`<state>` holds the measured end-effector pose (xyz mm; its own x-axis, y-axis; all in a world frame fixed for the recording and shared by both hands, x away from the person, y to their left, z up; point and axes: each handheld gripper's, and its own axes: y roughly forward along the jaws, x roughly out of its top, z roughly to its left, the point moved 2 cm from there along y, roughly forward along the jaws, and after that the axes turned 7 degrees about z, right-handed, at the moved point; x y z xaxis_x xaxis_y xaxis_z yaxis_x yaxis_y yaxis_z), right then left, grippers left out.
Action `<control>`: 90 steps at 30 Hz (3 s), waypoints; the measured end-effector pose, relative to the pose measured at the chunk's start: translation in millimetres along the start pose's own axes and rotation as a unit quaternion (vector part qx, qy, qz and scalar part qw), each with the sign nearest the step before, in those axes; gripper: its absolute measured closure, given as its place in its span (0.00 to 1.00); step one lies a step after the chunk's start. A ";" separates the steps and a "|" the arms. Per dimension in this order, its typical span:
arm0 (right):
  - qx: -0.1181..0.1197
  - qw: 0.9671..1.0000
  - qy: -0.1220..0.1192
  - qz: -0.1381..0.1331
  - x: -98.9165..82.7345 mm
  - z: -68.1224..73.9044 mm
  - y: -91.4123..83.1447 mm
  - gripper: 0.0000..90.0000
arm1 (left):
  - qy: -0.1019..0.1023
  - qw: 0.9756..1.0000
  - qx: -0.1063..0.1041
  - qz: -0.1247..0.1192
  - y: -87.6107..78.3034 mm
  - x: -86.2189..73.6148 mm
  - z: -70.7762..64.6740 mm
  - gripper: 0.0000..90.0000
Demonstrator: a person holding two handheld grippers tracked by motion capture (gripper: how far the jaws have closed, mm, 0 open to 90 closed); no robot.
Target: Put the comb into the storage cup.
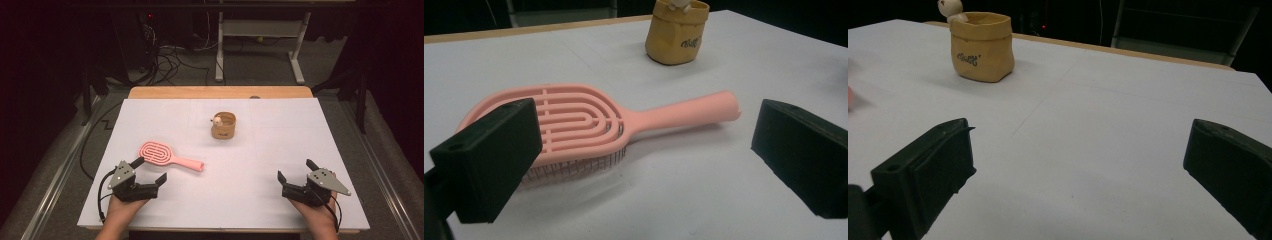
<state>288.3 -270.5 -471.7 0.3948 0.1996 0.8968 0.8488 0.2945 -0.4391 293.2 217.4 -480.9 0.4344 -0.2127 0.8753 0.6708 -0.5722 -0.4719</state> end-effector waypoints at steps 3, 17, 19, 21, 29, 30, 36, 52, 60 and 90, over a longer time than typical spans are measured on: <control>-0.001 1.000 0.000 0.000 -0.1 0.4 -0.3 0.00 | -0.004 1.000 -0.001 0.001 0.9 0.2 0.4 0.00; -0.003 1.000 0.001 0.002 -0.7 -0.6 -0.4 0.00 | -0.003 1.000 0.002 0.012 -1.7 3.8 -0.1 0.04; -0.003 1.000 0.001 0.002 -0.7 -0.5 -0.4 0.00 | -0.003 1.000 0.003 0.014 -2.6 4.4 -0.2 0.11; -0.002 1.000 0.001 0.003 -0.8 -0.1 -0.1 0.00 | -0.003 1.000 0.002 0.014 -4.8 6.0 -0.2 0.18; -0.001 1.000 -0.001 0.006 -1.4 0.7 0.7 0.00 | -0.003 1.000 -0.003 0.018 -5.6 6.9 -1.0 0.31; -0.001 1.000 -0.002 0.006 -1.4 0.8 0.8 0.00 | -0.006 1.000 -0.004 0.017 -6.1 7.4 -1.1 0.33; -0.001 1.000 -0.004 0.006 -1.4 1.3 1.3 0.00 | -0.017 1.000 -0.005 0.021 -6.5 8.9 0.1 0.53; -0.001 1.000 -0.006 0.006 -1.3 2.1 1.2 0.01 | 0.015 0.998 -0.031 0.055 1.2 7.9 -10.2 1.00; -0.003 1.000 -0.007 0.005 -1.2 1.4 0.8 0.01 | 0.020 0.997 -0.019 0.069 9.8 12.8 -18.5 1.00; 0.002 1.000 -0.004 0.005 -2.4 -0.1 1.0 0.01 | 0.014 0.977 0.019 0.210 107.8 54.2 -26.9 1.00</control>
<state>288.2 -270.8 -474.4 0.4002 0.2105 0.8920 0.8435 0.2959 -0.4482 372.9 122.9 -481.5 0.6596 -0.4454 0.6054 0.4581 -0.4002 -0.7937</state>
